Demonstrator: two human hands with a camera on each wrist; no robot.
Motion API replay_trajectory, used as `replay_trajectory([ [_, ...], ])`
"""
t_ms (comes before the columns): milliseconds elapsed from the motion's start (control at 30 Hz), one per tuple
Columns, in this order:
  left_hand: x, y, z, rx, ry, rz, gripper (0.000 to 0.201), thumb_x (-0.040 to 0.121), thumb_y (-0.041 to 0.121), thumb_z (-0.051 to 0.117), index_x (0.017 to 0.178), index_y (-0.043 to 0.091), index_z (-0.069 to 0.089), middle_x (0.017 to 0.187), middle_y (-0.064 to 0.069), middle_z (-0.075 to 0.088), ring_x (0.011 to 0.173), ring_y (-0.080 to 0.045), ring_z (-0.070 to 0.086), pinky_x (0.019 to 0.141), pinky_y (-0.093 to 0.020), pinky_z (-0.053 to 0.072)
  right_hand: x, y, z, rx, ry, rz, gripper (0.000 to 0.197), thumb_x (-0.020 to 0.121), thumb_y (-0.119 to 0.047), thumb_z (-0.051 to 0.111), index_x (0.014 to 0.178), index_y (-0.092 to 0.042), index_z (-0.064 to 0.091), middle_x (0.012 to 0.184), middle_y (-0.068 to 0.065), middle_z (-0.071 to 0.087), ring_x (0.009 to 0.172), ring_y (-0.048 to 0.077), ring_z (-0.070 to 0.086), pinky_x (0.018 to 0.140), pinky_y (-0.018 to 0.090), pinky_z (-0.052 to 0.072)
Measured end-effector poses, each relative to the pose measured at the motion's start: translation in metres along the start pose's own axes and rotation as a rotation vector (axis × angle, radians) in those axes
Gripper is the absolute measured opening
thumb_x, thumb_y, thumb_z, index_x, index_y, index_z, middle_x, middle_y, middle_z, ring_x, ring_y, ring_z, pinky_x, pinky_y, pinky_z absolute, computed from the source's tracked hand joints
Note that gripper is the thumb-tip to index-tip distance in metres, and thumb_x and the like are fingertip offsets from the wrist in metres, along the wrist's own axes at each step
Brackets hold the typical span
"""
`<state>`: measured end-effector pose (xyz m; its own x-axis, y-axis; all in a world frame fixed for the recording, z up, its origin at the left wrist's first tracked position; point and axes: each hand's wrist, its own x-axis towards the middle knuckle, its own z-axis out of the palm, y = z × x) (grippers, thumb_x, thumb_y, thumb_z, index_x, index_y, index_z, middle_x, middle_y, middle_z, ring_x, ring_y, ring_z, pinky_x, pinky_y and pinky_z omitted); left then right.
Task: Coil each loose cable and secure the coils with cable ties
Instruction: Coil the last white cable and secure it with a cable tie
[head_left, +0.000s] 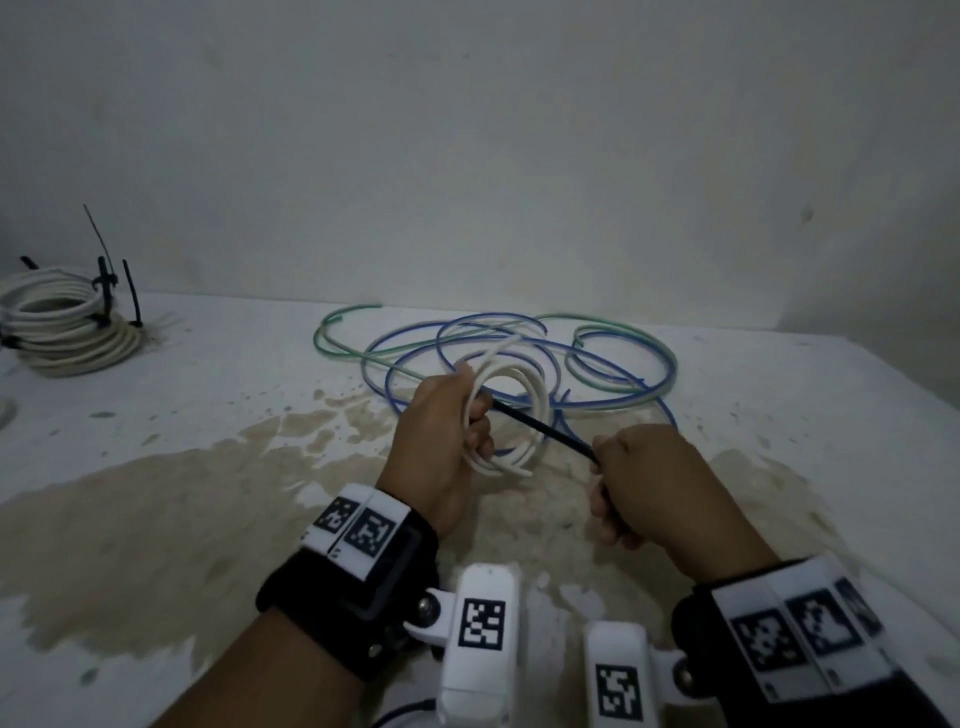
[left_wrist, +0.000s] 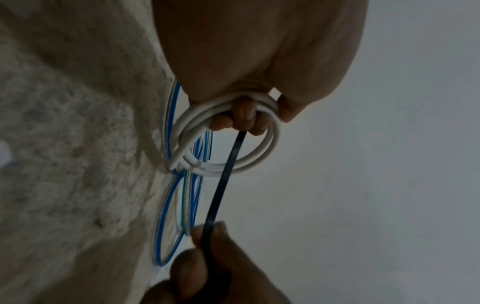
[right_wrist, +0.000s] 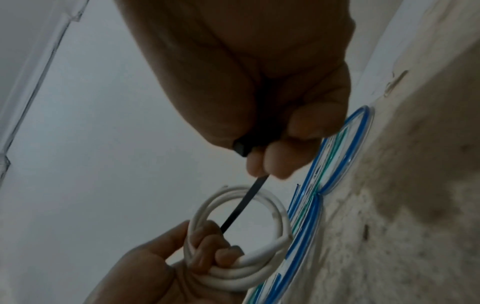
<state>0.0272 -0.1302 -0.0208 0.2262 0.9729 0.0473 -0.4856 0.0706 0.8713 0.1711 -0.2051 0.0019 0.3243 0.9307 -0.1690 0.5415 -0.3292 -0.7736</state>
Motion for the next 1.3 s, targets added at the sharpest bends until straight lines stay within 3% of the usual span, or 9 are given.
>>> replay_trajectory([
  [200,-0.015,-0.01,0.019,0.186,0.014,0.091,0.015,0.097,0.012,0.046,0.082,0.009,0.044,0.054,0.006,0.042,0.05,-0.01,0.032,0.051,-0.026,0.028,-0.006,-0.007,0.013,0.429,-0.038,-0.103,0.03,0.102,-0.02,0.036,0.08,-0.009,0.054,0.046,-0.001,0.057,0.034,0.015,0.049,0.035,0.02,0.035],
  [333,-0.02,-0.012,0.024,0.157,-0.119,0.039,0.012,0.097,0.014,0.049,0.095,0.004,0.057,0.053,0.002,0.052,0.043,-0.011,0.043,0.047,-0.025,0.037,-0.009,-0.013,0.015,0.651,-0.144,-0.083,0.028,0.101,-0.02,0.037,0.081,-0.009,0.054,0.048,-0.001,0.055,0.036,0.015,0.044,0.035,0.02,0.032],
  [400,-0.021,-0.011,0.024,0.225,-0.17,0.072,0.016,0.096,0.014,0.05,0.099,0.008,0.065,0.061,-0.001,0.06,0.046,-0.013,0.048,0.049,-0.026,0.042,-0.01,-0.014,0.014,0.73,-0.187,-0.058,0.028,0.101,-0.02,0.037,0.084,-0.008,0.055,0.052,0.003,0.057,0.036,0.015,0.045,0.034,0.019,0.034],
  [533,-0.015,-0.011,0.018,0.277,-0.014,0.119,0.017,0.095,0.015,0.053,0.095,0.014,0.071,0.058,0.0,0.05,0.056,-0.013,0.044,0.054,-0.024,0.037,-0.011,-0.014,0.009,0.84,-0.22,-0.138,0.024,0.1,-0.02,0.042,0.096,-0.005,0.06,0.071,0.014,0.069,0.049,0.018,0.059,0.043,0.025,0.049],
  [600,-0.012,-0.011,0.013,0.236,0.014,0.101,0.015,0.092,0.018,0.057,0.095,0.015,0.072,0.067,-0.012,0.045,0.063,-0.023,0.039,0.059,-0.033,0.033,-0.012,-0.014,0.009,0.807,-0.228,-0.229,0.015,0.097,-0.012,0.048,0.095,-0.006,0.062,0.079,0.015,0.07,0.06,0.02,0.064,0.055,0.029,0.053],
  [700,-0.01,-0.008,0.011,0.258,0.063,0.061,0.017,0.094,0.014,0.053,0.092,0.014,0.071,0.063,-0.007,0.04,0.054,-0.019,0.034,0.049,-0.027,0.028,-0.012,-0.011,0.012,0.653,-0.19,-0.302,0.013,0.093,-0.003,0.051,0.089,-0.01,0.061,0.071,0.009,0.069,0.059,0.016,0.064,0.054,0.026,0.052],
  [867,-0.011,-0.009,0.009,0.354,0.045,0.021,0.019,0.094,0.016,0.054,0.091,0.017,0.072,0.077,-0.011,0.05,0.047,-0.016,0.033,0.045,-0.025,0.028,-0.004,-0.001,0.013,0.416,0.006,-0.364,0.011,0.093,-0.014,0.056,0.09,-0.019,0.065,0.066,0.005,0.07,0.052,0.015,0.061,0.047,0.02,0.044],
  [967,-0.012,-0.01,0.008,0.326,0.024,0.013,0.021,0.095,0.016,0.053,0.089,0.018,0.073,0.07,0.0,0.058,0.044,-0.012,0.035,0.044,-0.024,0.031,0.0,0.003,0.014,0.409,0.053,-0.348,0.011,0.089,-0.014,0.061,0.093,-0.024,0.059,0.064,0.004,0.07,0.051,0.015,0.062,0.048,0.023,0.047],
  [1300,-0.01,-0.01,0.009,0.157,0.041,-0.092,0.022,0.097,0.015,0.05,0.09,0.011,0.07,0.059,0.003,0.046,0.038,-0.007,0.03,0.037,-0.019,0.027,0.007,0.01,0.011,0.137,0.331,-0.458,0.012,0.083,-0.028,0.069,0.074,-0.022,0.063,0.064,-0.005,0.061,0.058,0.006,0.056,0.054,0.016,0.041],
])
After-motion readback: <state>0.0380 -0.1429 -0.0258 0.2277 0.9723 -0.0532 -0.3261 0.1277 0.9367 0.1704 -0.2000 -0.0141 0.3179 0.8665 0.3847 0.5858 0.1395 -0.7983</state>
